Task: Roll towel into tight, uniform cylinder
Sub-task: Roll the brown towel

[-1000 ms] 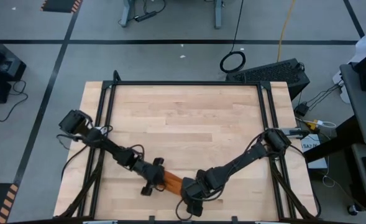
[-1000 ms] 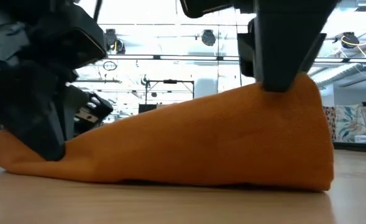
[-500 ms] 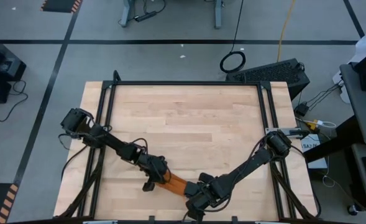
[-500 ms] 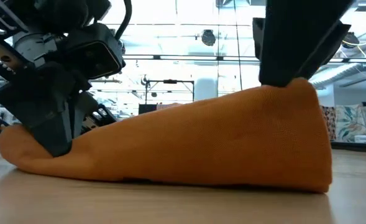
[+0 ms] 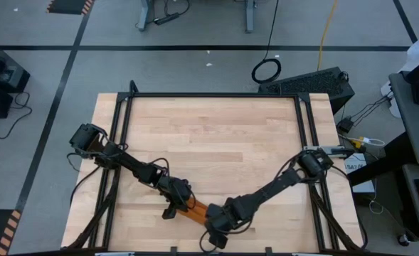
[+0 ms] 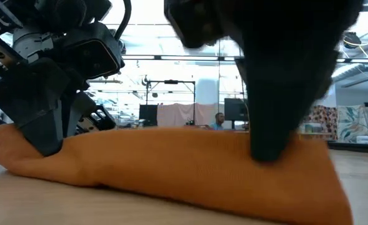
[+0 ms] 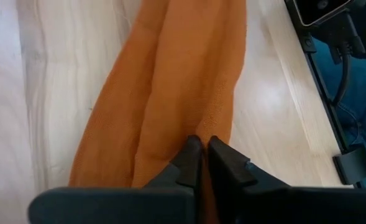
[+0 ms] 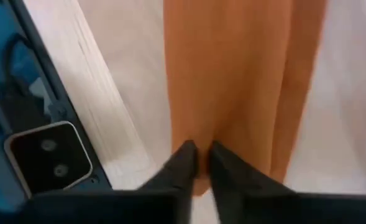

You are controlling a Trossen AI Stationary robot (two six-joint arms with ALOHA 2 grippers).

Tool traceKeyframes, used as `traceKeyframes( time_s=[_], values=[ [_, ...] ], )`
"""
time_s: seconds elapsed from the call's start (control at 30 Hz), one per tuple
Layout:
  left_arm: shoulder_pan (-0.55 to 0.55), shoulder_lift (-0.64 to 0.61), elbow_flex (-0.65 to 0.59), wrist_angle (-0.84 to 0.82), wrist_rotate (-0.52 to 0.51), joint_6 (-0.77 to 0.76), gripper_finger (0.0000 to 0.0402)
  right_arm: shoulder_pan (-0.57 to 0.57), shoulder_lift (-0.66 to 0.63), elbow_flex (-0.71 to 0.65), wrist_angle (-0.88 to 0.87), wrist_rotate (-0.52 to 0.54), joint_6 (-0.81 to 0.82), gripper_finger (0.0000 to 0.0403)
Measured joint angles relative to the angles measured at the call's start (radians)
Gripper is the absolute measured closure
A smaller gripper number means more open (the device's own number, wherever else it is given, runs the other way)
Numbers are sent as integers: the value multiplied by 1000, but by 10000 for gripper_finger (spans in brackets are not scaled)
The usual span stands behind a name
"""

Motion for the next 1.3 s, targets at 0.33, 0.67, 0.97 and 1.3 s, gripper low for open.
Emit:
traceKeyframes(
  time_s=[0.33,0.67,0.97,1.3],
  values=[
    [-27,-50,-2,23,0,-20,371,-14,23,-1,124,-158,-76,397],
    [-70,-160,-2,-101,1,78,370,-16,23,-1,157,-145,-134,401],
    [-95,-190,-3,-139,-38,58,315,-28,31,-1,169,-164,-180,402],
    [-205,-204,-8,-186,-68,64,269,-38,48,-1,206,-158,-216,403]
  ],
)
